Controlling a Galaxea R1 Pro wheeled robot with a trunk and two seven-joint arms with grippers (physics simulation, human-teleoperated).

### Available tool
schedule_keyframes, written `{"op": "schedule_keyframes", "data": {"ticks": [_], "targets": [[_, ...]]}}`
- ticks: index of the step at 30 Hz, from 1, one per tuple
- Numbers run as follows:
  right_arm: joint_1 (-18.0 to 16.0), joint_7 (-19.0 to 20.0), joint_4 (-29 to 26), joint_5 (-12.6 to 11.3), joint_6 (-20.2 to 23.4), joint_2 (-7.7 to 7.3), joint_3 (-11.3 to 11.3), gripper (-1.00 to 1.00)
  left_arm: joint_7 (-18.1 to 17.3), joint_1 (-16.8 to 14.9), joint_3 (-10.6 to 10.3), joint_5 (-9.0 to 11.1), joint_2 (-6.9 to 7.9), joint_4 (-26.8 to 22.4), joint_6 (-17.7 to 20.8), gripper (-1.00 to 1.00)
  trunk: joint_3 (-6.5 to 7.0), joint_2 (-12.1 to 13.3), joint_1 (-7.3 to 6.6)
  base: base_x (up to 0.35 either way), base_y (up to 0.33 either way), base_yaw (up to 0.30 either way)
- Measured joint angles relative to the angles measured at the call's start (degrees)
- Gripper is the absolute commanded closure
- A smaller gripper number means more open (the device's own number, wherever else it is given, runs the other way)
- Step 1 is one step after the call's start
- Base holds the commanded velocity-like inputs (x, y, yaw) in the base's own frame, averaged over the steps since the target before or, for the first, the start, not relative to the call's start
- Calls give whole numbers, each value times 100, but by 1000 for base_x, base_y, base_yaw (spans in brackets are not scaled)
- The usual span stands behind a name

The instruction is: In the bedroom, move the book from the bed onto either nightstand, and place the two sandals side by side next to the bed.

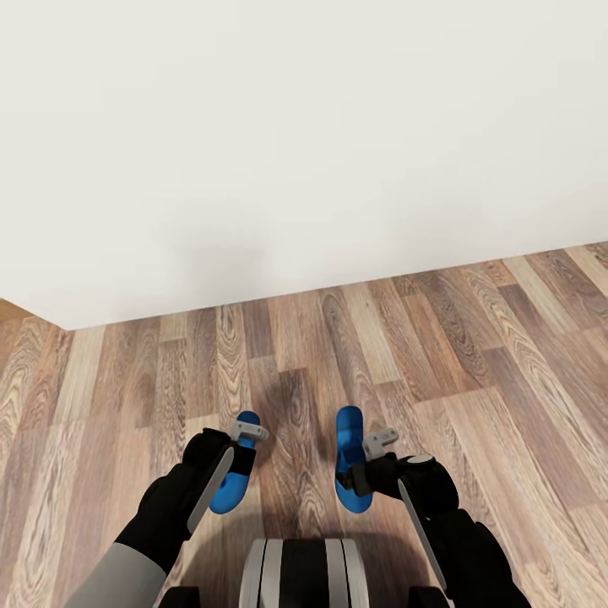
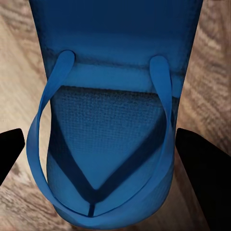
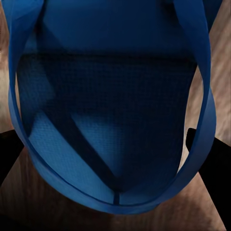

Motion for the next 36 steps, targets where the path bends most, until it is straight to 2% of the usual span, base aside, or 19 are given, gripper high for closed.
{"op": "schedule_keyframes", "data": {"ticks": [36], "targets": [[2, -4, 8, 0, 0, 0, 2, 100, 9, 0, 0, -17, 0, 0, -24, 100, 333, 0, 0, 0, 0, 0]]}}
